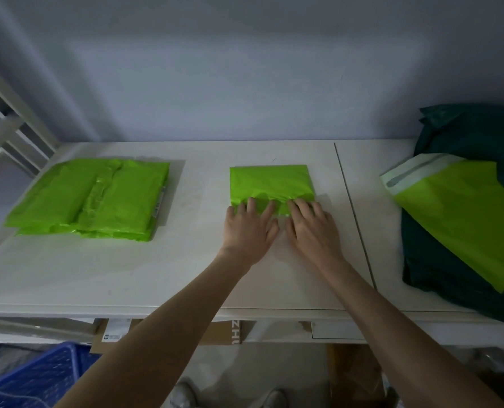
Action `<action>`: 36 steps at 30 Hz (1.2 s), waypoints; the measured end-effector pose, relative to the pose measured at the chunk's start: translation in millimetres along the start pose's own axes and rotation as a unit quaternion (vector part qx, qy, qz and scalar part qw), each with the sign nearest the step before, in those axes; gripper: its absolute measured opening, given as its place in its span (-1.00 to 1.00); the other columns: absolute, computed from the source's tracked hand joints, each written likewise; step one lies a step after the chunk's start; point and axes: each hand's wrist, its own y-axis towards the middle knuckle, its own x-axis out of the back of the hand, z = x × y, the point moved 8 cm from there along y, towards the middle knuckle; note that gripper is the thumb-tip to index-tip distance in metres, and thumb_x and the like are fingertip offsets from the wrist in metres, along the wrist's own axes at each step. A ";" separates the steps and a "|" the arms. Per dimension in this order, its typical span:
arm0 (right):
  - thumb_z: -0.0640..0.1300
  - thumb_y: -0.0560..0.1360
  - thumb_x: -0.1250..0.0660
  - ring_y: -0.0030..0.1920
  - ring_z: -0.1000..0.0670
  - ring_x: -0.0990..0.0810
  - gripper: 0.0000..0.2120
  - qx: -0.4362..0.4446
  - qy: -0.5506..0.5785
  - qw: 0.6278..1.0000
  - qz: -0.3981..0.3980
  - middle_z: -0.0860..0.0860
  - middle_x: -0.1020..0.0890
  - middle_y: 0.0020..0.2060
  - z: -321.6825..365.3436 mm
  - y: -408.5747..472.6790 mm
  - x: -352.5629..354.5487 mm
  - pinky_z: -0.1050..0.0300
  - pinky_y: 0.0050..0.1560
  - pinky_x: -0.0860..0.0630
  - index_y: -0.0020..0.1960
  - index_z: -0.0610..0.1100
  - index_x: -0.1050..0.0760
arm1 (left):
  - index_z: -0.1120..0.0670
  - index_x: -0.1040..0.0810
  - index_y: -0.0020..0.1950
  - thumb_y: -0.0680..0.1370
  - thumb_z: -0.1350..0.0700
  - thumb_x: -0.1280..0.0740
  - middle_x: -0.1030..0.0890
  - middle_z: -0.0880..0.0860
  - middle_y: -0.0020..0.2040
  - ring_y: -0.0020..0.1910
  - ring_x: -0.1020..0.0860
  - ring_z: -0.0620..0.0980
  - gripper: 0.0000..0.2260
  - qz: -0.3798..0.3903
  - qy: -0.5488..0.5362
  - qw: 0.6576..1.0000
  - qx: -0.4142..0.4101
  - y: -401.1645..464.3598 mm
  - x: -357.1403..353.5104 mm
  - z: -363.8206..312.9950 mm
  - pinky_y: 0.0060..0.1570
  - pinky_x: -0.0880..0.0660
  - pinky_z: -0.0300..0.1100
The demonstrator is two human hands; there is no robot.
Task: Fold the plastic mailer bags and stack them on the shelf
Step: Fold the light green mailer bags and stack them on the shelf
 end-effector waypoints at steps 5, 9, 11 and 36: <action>-0.05 0.45 -0.08 -0.15 -0.11 -0.57 -0.63 -0.022 0.023 0.999 0.015 -0.07 -0.60 -0.11 -4.8 0.3 -0.5 0.10 -0.26 -0.51 0.05 -0.19 -0.57 | -0.08 -0.10 0.51 0.62 -0.10 0.05 -0.32 0.16 0.37 0.26 -0.40 0.13 -0.55 -0.010 -0.002 1.000 0.001 -2.7 0.0 1.3 0.22 -0.26 0.00; -0.06 0.44 -0.08 -0.15 -0.12 -0.58 -0.62 -0.029 0.034 0.999 0.019 -0.09 -0.61 -0.10 -6.3 -1.7 1.3 0.12 -0.23 -0.52 0.03 -0.22 -0.56 | -0.08 -0.11 0.51 0.61 -0.10 0.08 -0.33 0.15 0.36 0.24 -0.41 0.13 -0.55 -0.017 -0.008 1.000 -0.002 -1.5 0.1 0.7 0.21 -0.27 0.00; -0.07 0.42 -0.07 -0.14 -0.14 -0.59 -0.61 -0.044 0.039 0.998 0.032 -0.14 -0.62 -0.09 -8.3 -3.2 0.1 0.12 -0.22 -0.53 0.01 -0.27 -0.55 | -0.08 -0.12 0.50 0.55 -0.13 0.20 -0.34 0.15 0.35 0.22 -0.43 0.13 -0.47 -0.017 -0.008 1.000 -0.004 -1.6 -0.8 0.9 0.18 -0.28 -0.02; 0.03 0.54 -0.23 0.24 -0.23 -0.37 -0.52 -0.180 0.167 0.962 0.121 -0.19 -0.47 0.18 -32.0 8.9 10.0 -0.09 0.11 -0.38 0.35 -0.20 -0.30 | 0.05 -0.32 0.31 0.60 -0.18 -0.06 -0.07 0.01 0.55 0.54 0.08 0.11 -0.59 -0.001 -0.175 0.984 0.020 -13.5 -12.1 30.3 0.47 0.10 0.10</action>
